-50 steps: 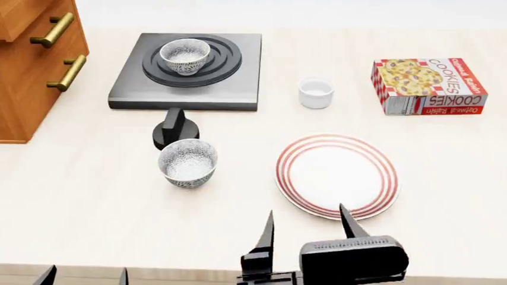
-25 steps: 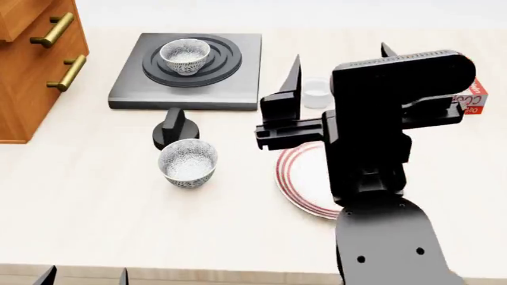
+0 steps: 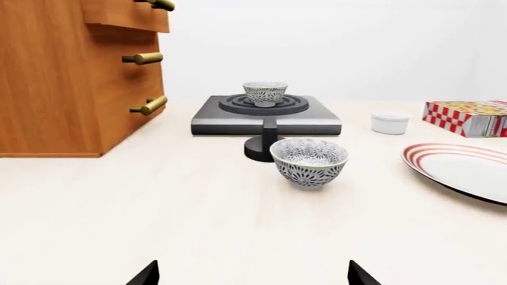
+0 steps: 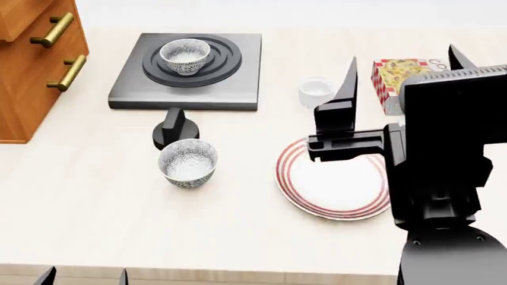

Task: Pick the akita bowl on the stove and place it on the plate.

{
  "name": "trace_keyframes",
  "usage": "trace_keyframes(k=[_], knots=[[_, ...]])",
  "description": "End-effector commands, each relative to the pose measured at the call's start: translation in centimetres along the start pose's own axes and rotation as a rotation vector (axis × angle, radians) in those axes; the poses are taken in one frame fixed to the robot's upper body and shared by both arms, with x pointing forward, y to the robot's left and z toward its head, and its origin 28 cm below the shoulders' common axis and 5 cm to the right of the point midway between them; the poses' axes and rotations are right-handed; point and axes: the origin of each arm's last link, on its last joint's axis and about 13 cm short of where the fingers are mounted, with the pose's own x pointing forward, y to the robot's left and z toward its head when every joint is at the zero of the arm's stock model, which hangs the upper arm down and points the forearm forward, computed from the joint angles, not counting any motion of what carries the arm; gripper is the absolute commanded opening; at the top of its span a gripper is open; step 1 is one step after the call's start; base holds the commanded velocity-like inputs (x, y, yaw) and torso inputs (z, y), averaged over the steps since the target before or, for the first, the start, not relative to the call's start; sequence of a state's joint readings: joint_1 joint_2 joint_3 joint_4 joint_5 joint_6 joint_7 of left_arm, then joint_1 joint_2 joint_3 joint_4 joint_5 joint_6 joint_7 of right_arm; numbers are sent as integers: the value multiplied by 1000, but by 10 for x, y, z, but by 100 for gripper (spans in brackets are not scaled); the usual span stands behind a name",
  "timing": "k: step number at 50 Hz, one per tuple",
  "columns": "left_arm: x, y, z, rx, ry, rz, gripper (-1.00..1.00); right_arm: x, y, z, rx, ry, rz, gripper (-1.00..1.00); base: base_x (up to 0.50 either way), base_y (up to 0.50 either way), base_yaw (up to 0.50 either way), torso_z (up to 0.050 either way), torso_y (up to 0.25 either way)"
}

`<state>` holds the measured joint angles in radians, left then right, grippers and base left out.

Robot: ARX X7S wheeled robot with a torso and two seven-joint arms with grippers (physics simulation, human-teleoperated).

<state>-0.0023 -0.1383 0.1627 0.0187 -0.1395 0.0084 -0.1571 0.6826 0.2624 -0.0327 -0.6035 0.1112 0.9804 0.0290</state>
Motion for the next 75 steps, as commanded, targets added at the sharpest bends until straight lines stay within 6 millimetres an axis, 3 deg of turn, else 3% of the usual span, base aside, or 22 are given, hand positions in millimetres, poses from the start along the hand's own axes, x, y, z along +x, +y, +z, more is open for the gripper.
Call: trace_keyframes(k=[1, 16, 28, 41, 54, 75], knots=[[0, 0, 0, -1, 0, 3, 100, -6, -3, -5, -20, 5, -9, 100, 0, 0, 0, 0, 0], [3, 0, 4, -12, 1, 13, 100, -7, -3, -6, -13, 6, -12, 100, 0, 0, 0, 0, 0], [10, -2, 34, -14, -29, -14, 100, -6, -3, -7, -11, 11, -12, 100, 0, 0, 0, 0, 0], [46, 0, 69, 48, -56, 5, 100, -6, -3, -8, -12, 12, -10, 100, 0, 0, 0, 0, 0], [80, 2, 92, 43, -37, 49, 100, -7, -2, -7, -14, 11, -3, 100, 0, 0, 0, 0, 0], [92, 7, 107, 89, -51, 73, 100, -6, -3, -8, -9, 15, -5, 100, 0, -5, 0, 0, 0]])
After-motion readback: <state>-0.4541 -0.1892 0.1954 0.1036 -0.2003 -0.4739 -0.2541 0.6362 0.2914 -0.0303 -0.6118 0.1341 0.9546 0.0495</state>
